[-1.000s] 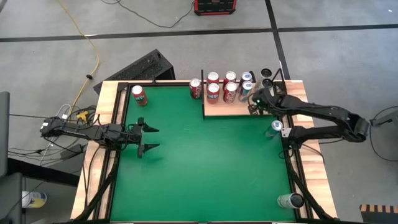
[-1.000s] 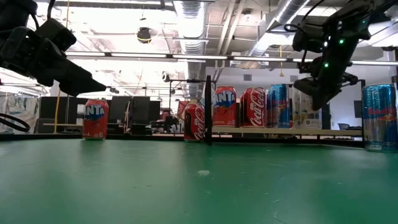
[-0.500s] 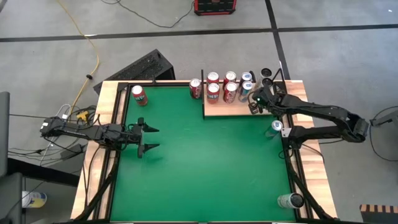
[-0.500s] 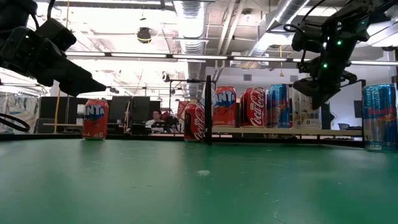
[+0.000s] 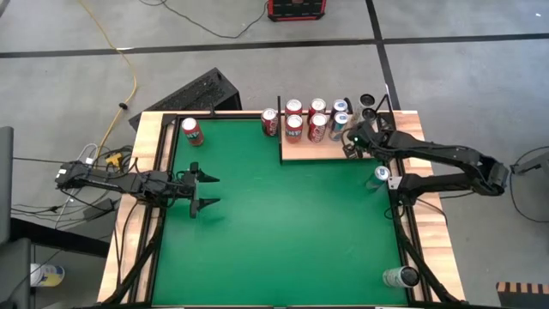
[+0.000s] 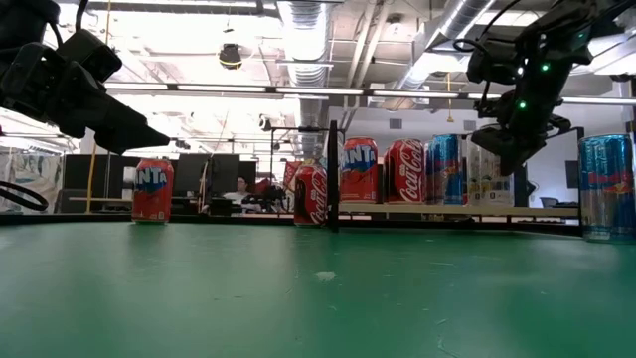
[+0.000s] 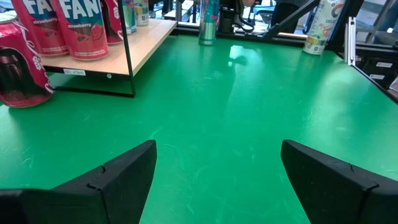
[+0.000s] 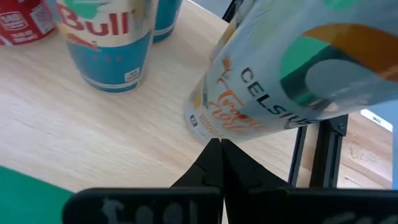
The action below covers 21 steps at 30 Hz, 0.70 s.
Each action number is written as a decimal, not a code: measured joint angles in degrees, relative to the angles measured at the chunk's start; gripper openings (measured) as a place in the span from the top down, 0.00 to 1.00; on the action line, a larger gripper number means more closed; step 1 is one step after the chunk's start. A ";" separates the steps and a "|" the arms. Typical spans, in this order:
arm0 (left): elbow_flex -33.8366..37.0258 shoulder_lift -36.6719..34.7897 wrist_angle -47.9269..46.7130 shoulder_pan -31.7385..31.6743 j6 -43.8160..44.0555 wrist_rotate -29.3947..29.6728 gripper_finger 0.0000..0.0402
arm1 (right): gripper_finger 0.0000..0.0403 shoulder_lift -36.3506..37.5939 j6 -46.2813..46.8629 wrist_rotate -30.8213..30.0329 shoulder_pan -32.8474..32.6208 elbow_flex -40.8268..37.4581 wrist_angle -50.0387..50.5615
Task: Place canned beverage on shelf
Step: Put the left yellow soda can on the shelf aligned with the other yellow soda can
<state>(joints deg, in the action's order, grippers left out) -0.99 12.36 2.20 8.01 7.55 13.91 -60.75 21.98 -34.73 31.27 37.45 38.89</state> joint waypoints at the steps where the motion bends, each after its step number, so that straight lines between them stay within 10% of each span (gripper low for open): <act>1: 0.00 0.02 0.00 0.00 -0.01 0.00 0.18 | 0.96 0.00 -0.02 -0.24 0.02 0.00 -0.04; 21: 0.00 0.00 0.00 -0.01 0.00 0.00 0.18 | 0.96 0.02 -0.87 -4.27 1.56 0.00 -1.73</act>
<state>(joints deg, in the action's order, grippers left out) -0.99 12.36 2.20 8.00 7.54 13.91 -60.73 21.10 -39.00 32.83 37.45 37.16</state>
